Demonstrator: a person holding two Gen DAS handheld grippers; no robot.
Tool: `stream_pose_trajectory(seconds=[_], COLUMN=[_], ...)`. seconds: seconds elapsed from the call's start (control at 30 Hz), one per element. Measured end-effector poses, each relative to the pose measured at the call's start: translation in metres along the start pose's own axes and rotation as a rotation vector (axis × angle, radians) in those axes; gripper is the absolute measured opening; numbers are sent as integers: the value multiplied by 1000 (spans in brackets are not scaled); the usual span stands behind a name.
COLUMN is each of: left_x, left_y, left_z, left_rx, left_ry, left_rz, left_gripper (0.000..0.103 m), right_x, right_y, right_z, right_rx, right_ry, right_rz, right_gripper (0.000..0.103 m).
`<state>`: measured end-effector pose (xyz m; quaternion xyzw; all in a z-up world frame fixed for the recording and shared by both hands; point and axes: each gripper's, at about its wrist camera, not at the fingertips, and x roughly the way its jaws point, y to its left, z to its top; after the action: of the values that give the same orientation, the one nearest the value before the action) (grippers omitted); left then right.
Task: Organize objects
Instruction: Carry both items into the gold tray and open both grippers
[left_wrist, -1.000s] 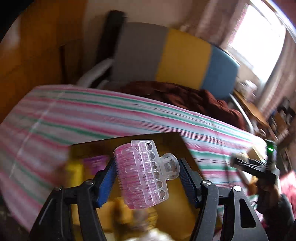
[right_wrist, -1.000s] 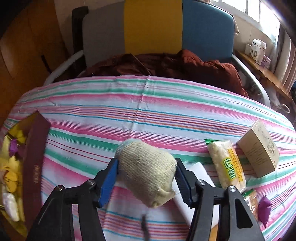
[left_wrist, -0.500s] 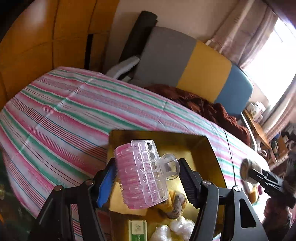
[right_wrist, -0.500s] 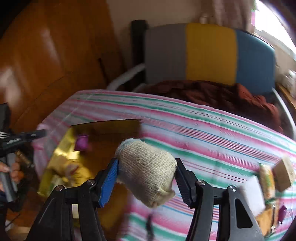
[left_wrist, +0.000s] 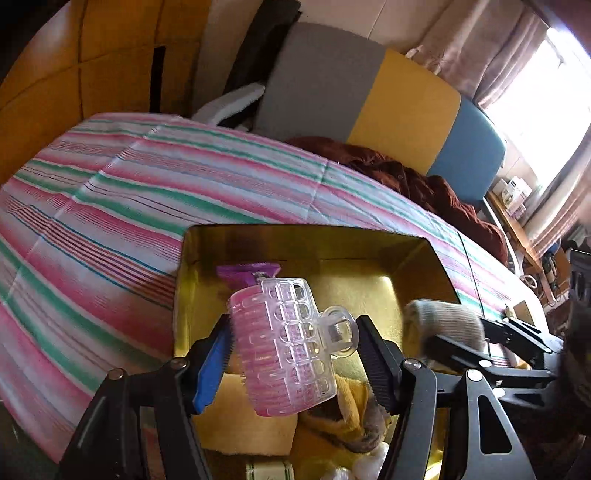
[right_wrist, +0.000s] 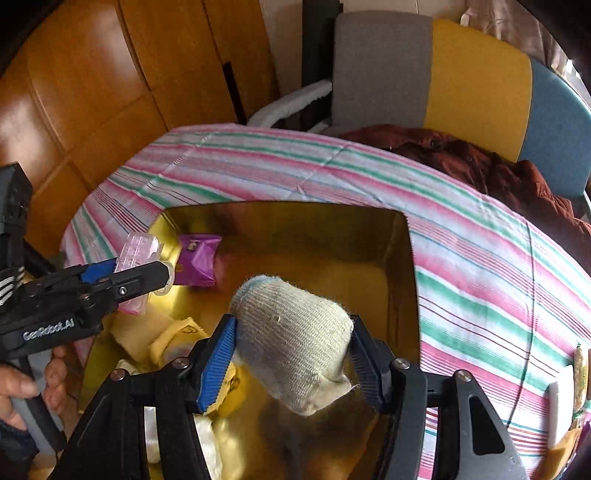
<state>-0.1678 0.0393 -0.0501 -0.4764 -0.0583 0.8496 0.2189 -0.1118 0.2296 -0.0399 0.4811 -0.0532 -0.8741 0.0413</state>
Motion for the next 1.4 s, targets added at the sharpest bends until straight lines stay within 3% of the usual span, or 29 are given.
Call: stream_pose_trajectory(seconds=[0.23, 0.43, 0.57, 0.8, 1.1, 1.4], left_x=[29, 49, 49, 22, -36, -72], left_y=[-5, -13, -14, -12, -24, -50], left_z=[6, 12, 13, 9, -13, -45], left_rx=[8, 26, 19, 25, 88, 156], left_ry=[65, 97, 96, 11, -172, -264], left_rz=[-33, -12, -2, 36, 141, 171], left_gripper=[66, 67, 75, 78, 84, 88], right_x=[27, 39, 38, 17, -19, -62], right_y=[-3, 0, 4, 4, 4, 3], right_z=[-5, -8, -11, -16, -27, -51], right_rx=[-3, -9, -26, -28, -27, -33], right_ry=[62, 88, 87, 40, -42, -142], right_rz=[-21, 15, 45, 14, -71, -159], right_gripper=[61, 63, 70, 79, 82, 85])
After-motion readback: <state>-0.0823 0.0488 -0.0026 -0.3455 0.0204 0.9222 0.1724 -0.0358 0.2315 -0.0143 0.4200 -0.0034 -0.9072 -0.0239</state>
